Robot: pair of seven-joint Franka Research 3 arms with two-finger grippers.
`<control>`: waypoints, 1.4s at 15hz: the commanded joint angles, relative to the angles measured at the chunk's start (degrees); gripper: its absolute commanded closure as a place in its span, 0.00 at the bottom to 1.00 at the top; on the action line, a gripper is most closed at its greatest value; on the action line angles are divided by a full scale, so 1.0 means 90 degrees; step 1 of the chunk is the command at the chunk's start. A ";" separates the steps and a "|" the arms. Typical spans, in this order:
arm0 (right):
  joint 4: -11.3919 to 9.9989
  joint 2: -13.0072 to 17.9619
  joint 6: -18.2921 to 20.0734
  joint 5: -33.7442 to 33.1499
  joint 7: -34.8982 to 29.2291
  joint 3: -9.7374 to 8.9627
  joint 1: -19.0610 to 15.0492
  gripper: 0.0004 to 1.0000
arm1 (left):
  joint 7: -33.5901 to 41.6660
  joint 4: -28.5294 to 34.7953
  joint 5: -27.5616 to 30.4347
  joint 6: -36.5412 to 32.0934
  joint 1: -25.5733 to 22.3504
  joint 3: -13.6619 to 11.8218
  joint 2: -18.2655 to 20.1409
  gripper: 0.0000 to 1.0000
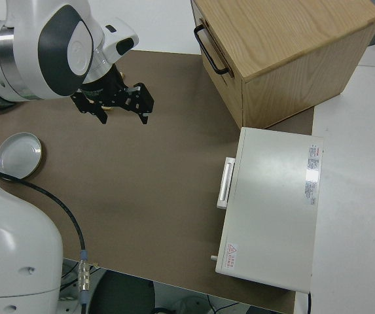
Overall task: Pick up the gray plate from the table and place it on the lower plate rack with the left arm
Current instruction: 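Move the left gripper down to the edge of the gray plate and grasp it, then lift the gray plate with the left gripper and carry it toward the wooden rack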
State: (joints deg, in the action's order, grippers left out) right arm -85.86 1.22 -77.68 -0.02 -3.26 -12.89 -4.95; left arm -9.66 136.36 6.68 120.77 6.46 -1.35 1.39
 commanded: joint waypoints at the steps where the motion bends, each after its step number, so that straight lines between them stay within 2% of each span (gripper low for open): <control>1: 0.0038 0.0030 0.0096 0.0022 0.0021 -0.0042 -0.0094 0.01 | -0.0108 0.0103 0.0098 0.0340 0.0054 -0.0036 -0.0135 0.23; 2: 0.0038 0.0030 0.0096 0.0022 0.0021 -0.0042 -0.0084 0.01 | -0.0195 0.0103 0.0098 0.0418 0.0044 -0.0036 -0.0183 0.34; 3: 0.0038 0.0030 0.0096 0.0022 0.0021 -0.0042 -0.0094 0.01 | -0.0292 0.0103 0.0098 0.0447 0.0044 -0.0026 -0.0213 0.36; 5: 0.0038 0.0030 0.0096 0.0022 0.0021 -0.0042 -0.0094 0.01 | -0.0381 0.0103 0.0098 0.0594 0.0044 -0.0026 -0.0291 0.54; 6: 0.0038 0.0030 0.0096 0.0022 0.0021 -0.0042 -0.0094 0.01 | -0.0381 0.0103 0.0117 0.0594 0.0044 -0.0026 -0.0291 0.66; 7: 0.0038 0.0030 0.0096 0.0022 0.0021 -0.0042 -0.0094 0.01 | -0.0372 0.0103 0.0127 0.0585 0.0044 -0.0026 -0.0282 0.82; 8: 0.0038 0.0030 0.0096 0.0022 0.0021 -0.0042 -0.0094 0.01 | -0.0372 0.0103 0.0127 0.0585 0.0044 -0.0026 -0.0282 0.93; 9: 0.0038 0.0030 0.0096 0.0022 0.0021 -0.0042 -0.0094 0.01 | -0.0372 0.0103 0.0127 0.0585 0.0044 -0.0026 -0.0272 1.00; 13: 0.0038 0.0030 0.0096 0.0022 0.0021 -0.0042 -0.0084 0.01 | -0.0352 -0.0014 0.0127 0.0458 0.0015 -0.0046 -0.0204 1.00; 16: 0.0038 0.0030 0.0096 0.0022 0.0021 -0.0042 -0.0094 0.01 | -0.0342 -0.0588 0.0089 0.0002 -0.0005 -0.0134 -0.0145 1.00; 20: 0.0038 0.0030 0.0096 0.0022 0.0021 -0.0042 -0.0094 0.01 | -0.0352 -0.1263 0.0020 -0.0606 -0.0015 -0.0455 -0.0096 1.00; 21: 0.0038 0.0030 0.0096 0.0022 0.0021 -0.0042 -0.0094 0.01 | -0.0342 -0.1506 -0.0241 -0.0936 -0.0005 -0.0572 -0.0077 1.00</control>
State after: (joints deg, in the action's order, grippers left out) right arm -85.86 1.22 -77.68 -0.02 -3.26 -12.89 -4.96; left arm -12.34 126.99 7.51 117.83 6.37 -4.43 0.26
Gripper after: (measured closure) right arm 0.009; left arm 0.974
